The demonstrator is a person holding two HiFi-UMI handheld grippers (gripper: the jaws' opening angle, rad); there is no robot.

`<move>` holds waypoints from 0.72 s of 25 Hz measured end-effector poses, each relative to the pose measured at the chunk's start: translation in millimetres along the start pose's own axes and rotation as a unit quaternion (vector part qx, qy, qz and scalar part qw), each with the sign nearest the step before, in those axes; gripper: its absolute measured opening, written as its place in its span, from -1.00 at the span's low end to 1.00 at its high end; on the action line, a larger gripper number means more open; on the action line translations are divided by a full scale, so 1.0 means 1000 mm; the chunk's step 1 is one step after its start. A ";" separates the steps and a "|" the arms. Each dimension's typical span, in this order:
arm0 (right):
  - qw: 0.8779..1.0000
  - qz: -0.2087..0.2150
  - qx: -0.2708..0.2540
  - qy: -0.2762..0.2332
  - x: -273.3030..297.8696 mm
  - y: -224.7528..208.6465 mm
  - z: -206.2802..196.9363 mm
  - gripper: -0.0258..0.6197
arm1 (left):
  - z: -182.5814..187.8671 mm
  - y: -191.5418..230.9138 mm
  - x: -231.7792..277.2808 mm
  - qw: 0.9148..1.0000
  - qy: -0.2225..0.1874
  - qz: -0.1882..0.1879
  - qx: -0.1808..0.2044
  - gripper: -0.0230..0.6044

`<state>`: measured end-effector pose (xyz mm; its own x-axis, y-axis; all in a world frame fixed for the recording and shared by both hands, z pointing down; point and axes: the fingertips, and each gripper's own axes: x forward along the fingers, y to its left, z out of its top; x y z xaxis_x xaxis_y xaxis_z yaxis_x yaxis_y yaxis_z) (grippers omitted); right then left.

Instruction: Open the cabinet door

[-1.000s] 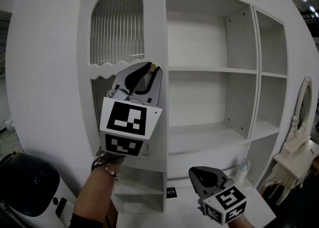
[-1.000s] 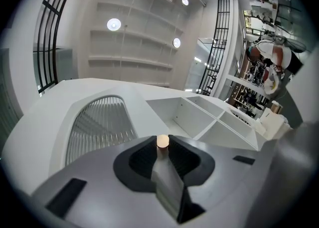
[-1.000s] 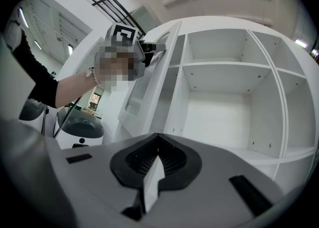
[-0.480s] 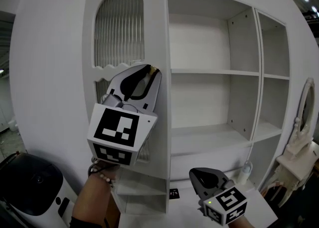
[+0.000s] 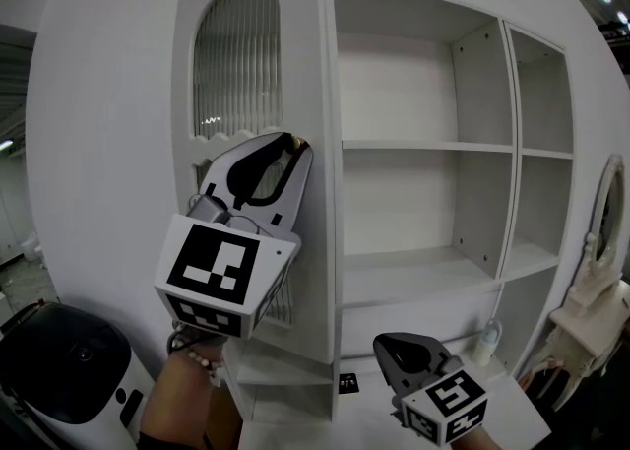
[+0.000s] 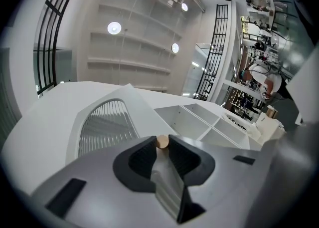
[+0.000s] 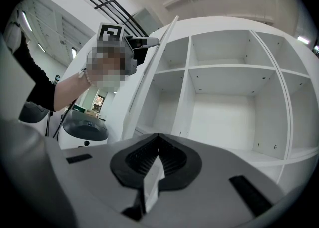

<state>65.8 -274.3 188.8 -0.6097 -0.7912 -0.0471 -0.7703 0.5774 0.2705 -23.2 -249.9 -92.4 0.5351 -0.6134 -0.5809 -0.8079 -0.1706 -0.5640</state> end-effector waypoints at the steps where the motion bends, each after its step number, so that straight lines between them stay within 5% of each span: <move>1: 1.000 0.002 0.001 0.001 0.000 0.001 0.000 -0.92 | 0.001 0.000 -0.002 1.000 0.001 0.000 -0.002 -0.69; 18: 0.999 0.032 -0.002 -0.012 -0.001 0.023 0.012 -0.92 | 0.025 0.014 -0.033 1.000 -0.003 0.023 0.020 -0.67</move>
<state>46.1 -257.4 183.2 -0.6625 -0.7472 -0.0535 -0.7287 0.6262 0.2774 -45.6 -212.7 -95.9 0.4998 -0.6155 -0.6094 -0.8210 -0.1125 -0.5598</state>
